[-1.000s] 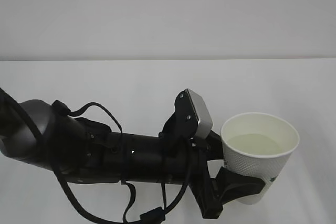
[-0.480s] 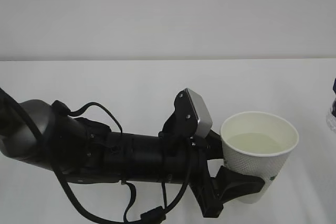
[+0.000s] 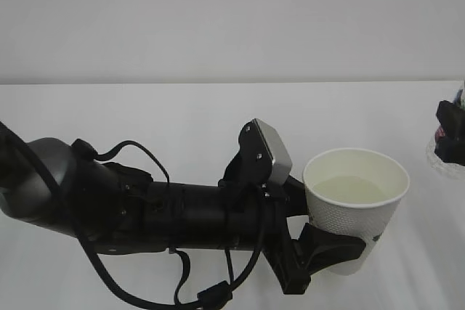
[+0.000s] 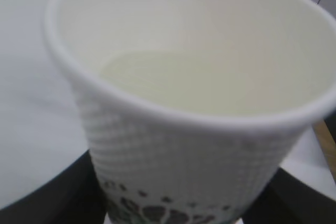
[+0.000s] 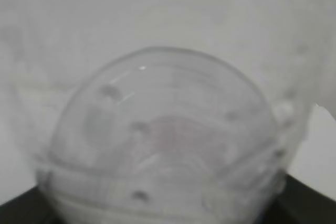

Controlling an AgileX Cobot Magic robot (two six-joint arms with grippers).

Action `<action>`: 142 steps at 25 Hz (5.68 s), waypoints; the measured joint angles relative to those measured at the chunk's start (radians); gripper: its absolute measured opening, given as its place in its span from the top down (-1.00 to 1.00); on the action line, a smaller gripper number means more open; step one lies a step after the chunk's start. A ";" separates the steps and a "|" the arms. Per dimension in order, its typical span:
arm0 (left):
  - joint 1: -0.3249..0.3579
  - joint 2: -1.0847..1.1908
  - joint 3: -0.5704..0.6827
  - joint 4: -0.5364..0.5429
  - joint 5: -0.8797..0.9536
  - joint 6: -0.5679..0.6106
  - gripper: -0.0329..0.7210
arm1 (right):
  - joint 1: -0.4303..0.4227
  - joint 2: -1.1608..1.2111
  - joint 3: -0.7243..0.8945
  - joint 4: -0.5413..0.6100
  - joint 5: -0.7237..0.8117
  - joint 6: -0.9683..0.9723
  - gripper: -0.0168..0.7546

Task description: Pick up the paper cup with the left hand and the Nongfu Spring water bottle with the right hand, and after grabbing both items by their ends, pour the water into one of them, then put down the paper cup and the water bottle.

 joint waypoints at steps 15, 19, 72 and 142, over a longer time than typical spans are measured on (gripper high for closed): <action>0.011 0.000 0.000 -0.016 0.006 0.000 -0.40 | 0.000 0.204 -0.004 -0.102 -0.165 0.059 -0.30; 0.028 0.000 0.000 -0.050 0.006 0.000 -0.40 | 0.000 0.204 -0.004 -0.106 -0.165 0.059 -0.30; 0.050 0.000 0.000 -0.058 0.008 0.023 -0.40 | 0.000 0.518 -0.234 -0.121 -0.172 0.097 -0.30; 0.050 0.000 0.000 -0.058 0.008 0.025 -0.40 | 0.000 0.118 0.105 -0.152 -0.202 0.138 -0.71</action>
